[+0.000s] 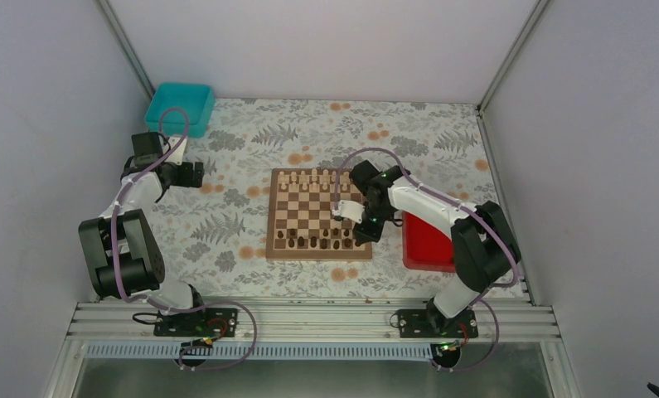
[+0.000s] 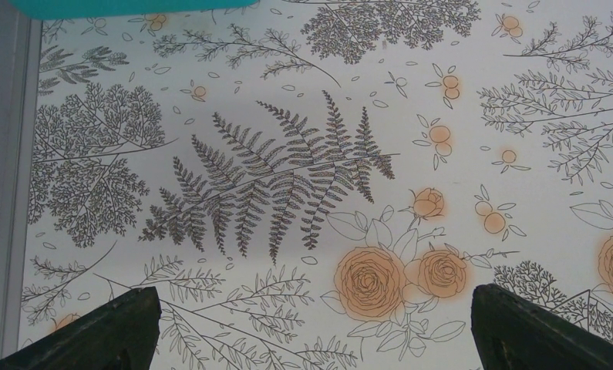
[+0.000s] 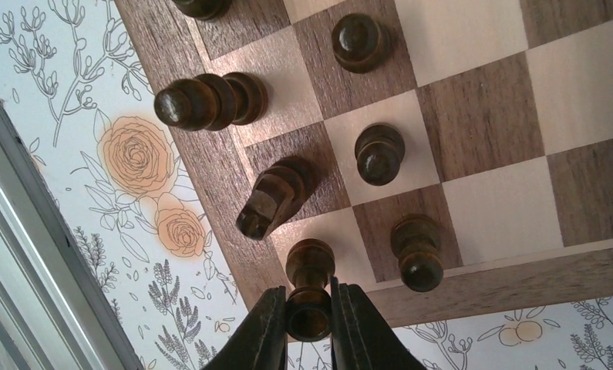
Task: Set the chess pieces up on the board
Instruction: Place the chess piece on the chessboard.
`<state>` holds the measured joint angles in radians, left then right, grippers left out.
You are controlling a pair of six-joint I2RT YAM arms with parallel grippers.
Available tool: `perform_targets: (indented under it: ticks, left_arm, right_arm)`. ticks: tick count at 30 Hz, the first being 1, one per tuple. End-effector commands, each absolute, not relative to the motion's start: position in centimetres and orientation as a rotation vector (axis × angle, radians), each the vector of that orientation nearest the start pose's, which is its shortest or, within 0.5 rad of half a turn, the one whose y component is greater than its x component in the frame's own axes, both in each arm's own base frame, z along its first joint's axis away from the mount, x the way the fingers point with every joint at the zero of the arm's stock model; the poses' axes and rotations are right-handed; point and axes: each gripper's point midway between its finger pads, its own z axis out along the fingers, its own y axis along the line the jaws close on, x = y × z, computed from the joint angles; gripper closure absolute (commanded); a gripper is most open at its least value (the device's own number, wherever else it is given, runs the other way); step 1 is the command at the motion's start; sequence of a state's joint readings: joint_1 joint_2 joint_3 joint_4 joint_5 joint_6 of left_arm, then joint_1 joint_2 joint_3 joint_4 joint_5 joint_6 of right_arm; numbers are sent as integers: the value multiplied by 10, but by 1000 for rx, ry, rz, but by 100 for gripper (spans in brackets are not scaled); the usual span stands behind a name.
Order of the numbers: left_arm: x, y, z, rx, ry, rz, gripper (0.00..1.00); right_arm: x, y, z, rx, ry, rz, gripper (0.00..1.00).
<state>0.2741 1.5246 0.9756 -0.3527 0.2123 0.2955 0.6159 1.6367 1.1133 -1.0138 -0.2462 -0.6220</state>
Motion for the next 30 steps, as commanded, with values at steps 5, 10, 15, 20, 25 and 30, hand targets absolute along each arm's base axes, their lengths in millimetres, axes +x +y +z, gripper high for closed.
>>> perform_targets:
  ticks: [5,10,15,20,25,30]
  left_arm:
    - [394,77,109,100,2435,-4,0]
    - [393,77,108,100,2438,-6,0]
    - [394,77,107,99,2439,-5,0]
    - [393,77,105,101,2443,-9,0]
    - [394,77,106,103,2442,-6,0]
    - [394,76,106,102,2441,-9,0]
  right_arm:
    - [209,198,55,-1808,2526,344,86]
    - [210,198,55,-1810,2524,338,86]
    - [212,200,56,-1805,2518,341,85]
    - [212,201,58,-1805,2516,349,78]
    - [213,201,77,-1786,2484,352,71]
    - [216,189,106,-1719,2475,346,67]
